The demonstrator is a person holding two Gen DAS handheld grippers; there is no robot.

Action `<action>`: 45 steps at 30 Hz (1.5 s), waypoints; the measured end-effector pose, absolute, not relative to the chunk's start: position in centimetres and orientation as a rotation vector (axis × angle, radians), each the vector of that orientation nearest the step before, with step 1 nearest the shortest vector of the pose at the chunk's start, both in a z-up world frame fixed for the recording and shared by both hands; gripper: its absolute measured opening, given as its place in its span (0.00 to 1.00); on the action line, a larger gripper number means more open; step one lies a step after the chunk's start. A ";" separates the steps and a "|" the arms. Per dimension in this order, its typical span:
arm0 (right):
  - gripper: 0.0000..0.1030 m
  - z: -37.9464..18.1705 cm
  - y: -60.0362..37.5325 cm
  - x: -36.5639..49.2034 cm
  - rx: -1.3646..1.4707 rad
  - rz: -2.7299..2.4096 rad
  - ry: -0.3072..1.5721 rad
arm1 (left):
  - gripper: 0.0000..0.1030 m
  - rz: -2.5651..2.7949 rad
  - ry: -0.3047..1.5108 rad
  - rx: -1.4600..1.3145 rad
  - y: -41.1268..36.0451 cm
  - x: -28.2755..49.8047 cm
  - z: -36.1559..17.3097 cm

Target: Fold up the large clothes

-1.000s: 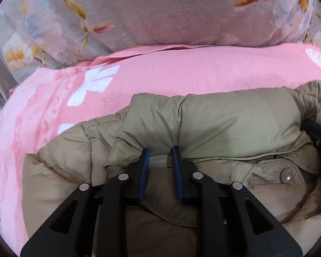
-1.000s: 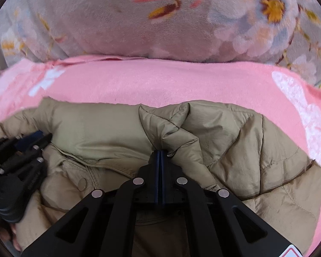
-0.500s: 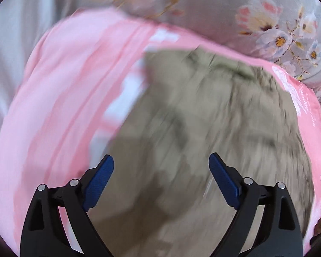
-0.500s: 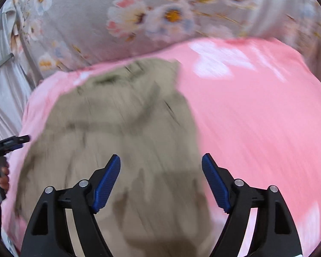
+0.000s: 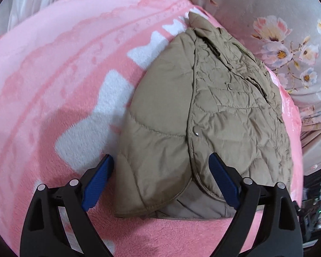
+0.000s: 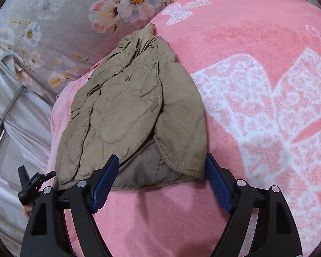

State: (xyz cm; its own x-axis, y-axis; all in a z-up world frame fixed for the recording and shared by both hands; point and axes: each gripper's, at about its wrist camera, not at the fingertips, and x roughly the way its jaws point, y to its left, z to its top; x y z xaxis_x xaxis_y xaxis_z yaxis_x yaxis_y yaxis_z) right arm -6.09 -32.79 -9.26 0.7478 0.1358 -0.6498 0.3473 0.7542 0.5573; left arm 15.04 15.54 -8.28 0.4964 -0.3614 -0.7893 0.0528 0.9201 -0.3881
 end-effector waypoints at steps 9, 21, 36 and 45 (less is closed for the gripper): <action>0.04 -7.9 -33.2 -6.9 0.744 -0.166 0.665 | 0.08 -0.285 0.993 -0.322 15.6 13.4 -6.2; 0.03 4.7 -29.5 -20.2 0.501 -0.129 0.296 | 0.05 -0.427 0.768 -0.282 19.6 0.7 4.5; 0.03 12.9 -32.4 -13.4 0.448 -0.164 0.133 | 0.05 -0.362 0.533 -0.204 18.0 4.4 14.8; 0.02 5.8 -37.1 2.9 0.553 -0.296 0.313 | 0.05 -0.130 0.649 0.018 9.1 20.5 8.3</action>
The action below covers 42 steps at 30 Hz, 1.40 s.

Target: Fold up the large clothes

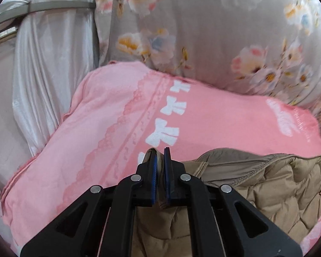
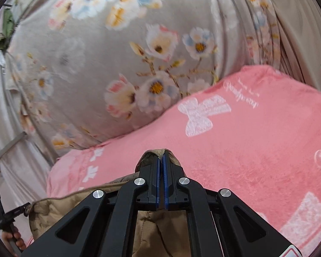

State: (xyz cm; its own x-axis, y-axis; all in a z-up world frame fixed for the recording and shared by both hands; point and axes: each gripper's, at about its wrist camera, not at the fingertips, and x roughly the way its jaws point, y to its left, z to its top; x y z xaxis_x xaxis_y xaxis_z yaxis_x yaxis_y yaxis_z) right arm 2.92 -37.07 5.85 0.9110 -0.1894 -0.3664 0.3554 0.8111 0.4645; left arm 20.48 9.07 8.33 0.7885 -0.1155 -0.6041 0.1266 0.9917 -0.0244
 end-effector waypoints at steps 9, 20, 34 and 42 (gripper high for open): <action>0.02 -1.1 -37.7 10.0 0.560 -0.365 0.468 | 0.04 0.011 0.767 0.071 8.0 27.5 0.5; 0.03 -7.1 -38.8 13.3 0.596 -0.367 0.603 | 0.04 -0.011 0.885 -0.026 8.2 30.0 -6.0; 0.03 -8.0 -38.9 14.1 0.607 -0.364 0.643 | 0.61 -0.241 0.828 -0.273 10.4 28.6 -3.2; 0.11 -5.7 -37.9 13.1 0.531 -0.389 0.612 | 0.57 -0.233 0.916 -0.111 6.3 30.0 -4.8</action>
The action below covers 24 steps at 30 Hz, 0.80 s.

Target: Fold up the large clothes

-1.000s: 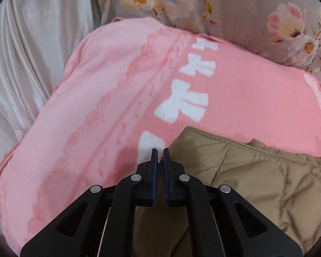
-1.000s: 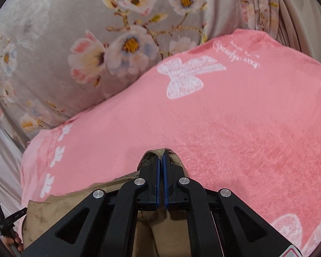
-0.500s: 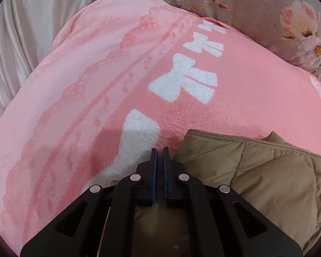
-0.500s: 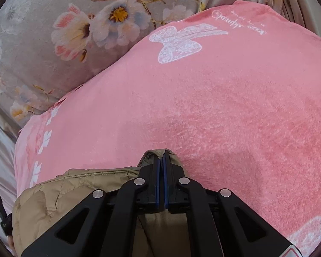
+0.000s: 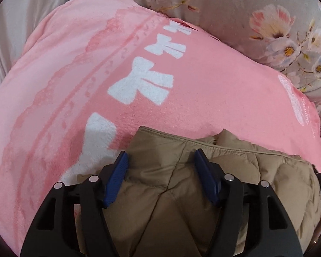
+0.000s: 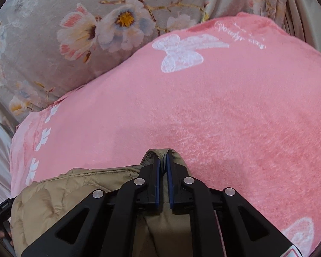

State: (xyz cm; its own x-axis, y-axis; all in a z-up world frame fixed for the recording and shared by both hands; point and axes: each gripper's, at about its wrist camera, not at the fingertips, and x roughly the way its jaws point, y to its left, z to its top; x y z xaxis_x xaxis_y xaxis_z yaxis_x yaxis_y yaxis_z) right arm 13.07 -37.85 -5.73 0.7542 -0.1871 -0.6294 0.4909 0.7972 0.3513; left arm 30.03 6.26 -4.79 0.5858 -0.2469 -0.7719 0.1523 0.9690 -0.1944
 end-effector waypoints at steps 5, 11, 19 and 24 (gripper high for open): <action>0.58 -3.0 -36.2 10.0 0.553 -0.357 0.519 | 0.50 -0.206 0.902 -0.050 5.6 29.7 -5.3; 0.27 -4.5 -32.7 13.1 0.376 -0.324 0.663 | 0.50 -0.151 0.882 0.007 4.9 30.2 -5.9; 0.24 -7.6 -33.9 15.1 0.428 -0.323 0.742 | 0.50 -0.117 0.881 0.038 4.4 31.2 -6.6; 0.24 -7.8 -33.6 15.2 0.416 -0.330 0.745 | 0.51 -0.104 0.874 0.047 4.1 31.5 -7.0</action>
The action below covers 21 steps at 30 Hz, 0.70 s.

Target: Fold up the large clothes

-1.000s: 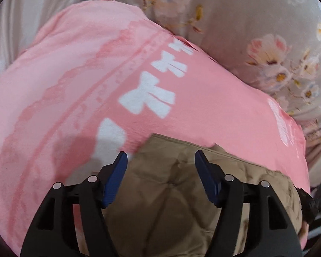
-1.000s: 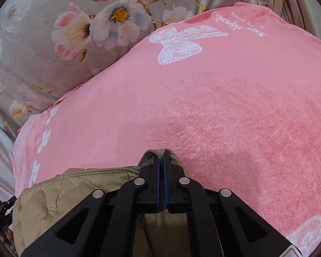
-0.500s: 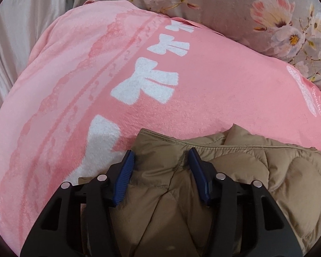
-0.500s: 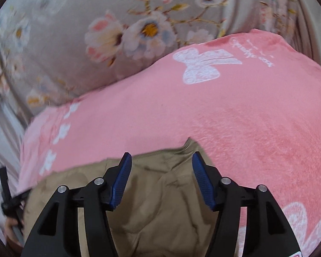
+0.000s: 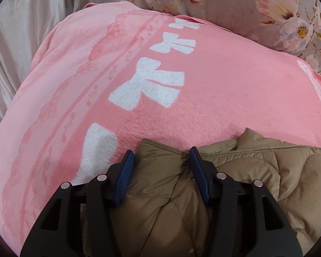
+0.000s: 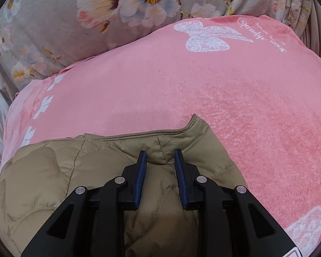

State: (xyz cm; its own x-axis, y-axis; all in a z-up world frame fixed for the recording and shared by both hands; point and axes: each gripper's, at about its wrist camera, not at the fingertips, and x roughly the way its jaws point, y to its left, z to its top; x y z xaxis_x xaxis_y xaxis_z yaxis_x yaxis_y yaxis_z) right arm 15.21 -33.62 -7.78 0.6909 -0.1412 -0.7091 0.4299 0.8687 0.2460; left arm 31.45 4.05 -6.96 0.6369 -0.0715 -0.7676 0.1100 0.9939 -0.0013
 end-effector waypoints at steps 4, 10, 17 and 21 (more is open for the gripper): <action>0.25 -7.7 -33.5 15.5 0.422 -0.330 0.741 | 0.53 -0.093 0.872 0.045 4.0 31.6 -7.0; 0.30 -3.1 -31.2 12.1 0.352 -0.367 0.607 | 0.51 -0.012 0.773 0.062 4.7 27.7 -2.7; 0.31 1.0 -22.3 10.7 0.276 -0.212 0.532 | 0.54 -0.215 0.663 0.070 -1.1 19.8 2.8; 0.31 -1.3 -18.7 11.8 0.219 -0.183 0.580 | 0.54 -0.211 0.723 0.082 -3.8 19.1 -0.5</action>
State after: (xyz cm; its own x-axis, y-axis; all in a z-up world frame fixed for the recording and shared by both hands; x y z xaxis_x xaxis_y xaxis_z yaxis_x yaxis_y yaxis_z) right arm 11.78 -18.67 -1.27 0.8212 -0.1089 -0.5602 0.2318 0.9607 0.1530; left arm 19.08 -3.81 -0.51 0.7299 -0.1629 -0.6638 0.2196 0.9756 0.0020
